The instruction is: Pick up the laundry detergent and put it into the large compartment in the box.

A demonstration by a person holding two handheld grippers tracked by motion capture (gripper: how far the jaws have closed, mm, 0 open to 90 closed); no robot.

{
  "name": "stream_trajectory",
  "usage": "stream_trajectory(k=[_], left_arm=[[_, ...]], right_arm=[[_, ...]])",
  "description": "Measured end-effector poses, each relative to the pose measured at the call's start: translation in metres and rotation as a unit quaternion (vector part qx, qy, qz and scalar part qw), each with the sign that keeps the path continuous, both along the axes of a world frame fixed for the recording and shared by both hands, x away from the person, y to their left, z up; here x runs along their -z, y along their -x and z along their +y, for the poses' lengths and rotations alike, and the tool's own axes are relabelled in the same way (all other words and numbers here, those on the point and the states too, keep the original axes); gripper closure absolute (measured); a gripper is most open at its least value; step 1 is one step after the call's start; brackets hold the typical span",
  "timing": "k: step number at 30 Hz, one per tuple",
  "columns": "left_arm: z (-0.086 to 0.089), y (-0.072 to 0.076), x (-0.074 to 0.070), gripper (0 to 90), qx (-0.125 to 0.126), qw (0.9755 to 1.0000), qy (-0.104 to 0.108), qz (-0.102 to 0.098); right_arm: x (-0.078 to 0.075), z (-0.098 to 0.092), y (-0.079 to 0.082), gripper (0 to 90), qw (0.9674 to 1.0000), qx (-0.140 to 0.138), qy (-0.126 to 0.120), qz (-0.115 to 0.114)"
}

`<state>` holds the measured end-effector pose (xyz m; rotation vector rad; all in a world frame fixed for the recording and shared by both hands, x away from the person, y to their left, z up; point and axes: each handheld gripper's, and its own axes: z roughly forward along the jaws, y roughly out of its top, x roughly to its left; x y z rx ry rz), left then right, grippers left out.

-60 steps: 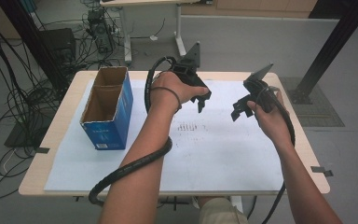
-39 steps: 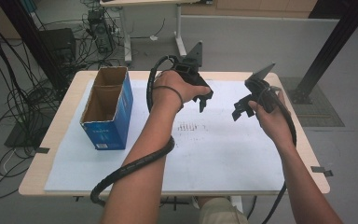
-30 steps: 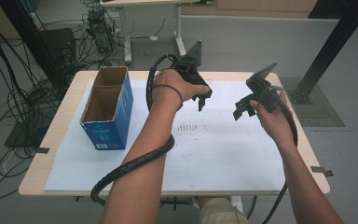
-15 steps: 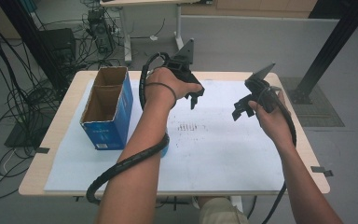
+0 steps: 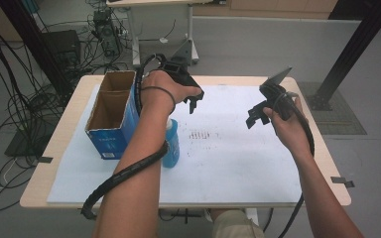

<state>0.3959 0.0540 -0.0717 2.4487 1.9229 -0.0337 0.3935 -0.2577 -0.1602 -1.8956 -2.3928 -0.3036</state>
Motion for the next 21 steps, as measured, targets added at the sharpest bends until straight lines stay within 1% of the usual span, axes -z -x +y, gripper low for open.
stream_trajectory(k=[2, 6, 13, 21], left_arm=[[0.003, 0.002, -0.001, 6.8, -0.003, 1.0, -0.004, -0.006], [0.007, 0.004, -0.002, 6.7, -0.007, 0.9999, -0.006, -0.009], [0.012, 0.005, -0.002, 6.5, -0.014, 0.9998, -0.007, -0.011], [0.015, 0.004, -0.001, 6.4, -0.016, 0.9998, -0.011, -0.011]], right_arm=[[0.0, 0.0, 0.0, 9.3, 1.0, 0.0, 0.001, 0.001], [0.0, 0.002, 0.0, 9.3, 1.0, 0.0, 0.001, 0.0], [-0.001, 0.004, 0.0, 9.3, 1.0, -0.002, 0.002, -0.001], [-0.001, 0.004, 0.001, 9.2, 1.0, -0.004, 0.004, -0.003]])
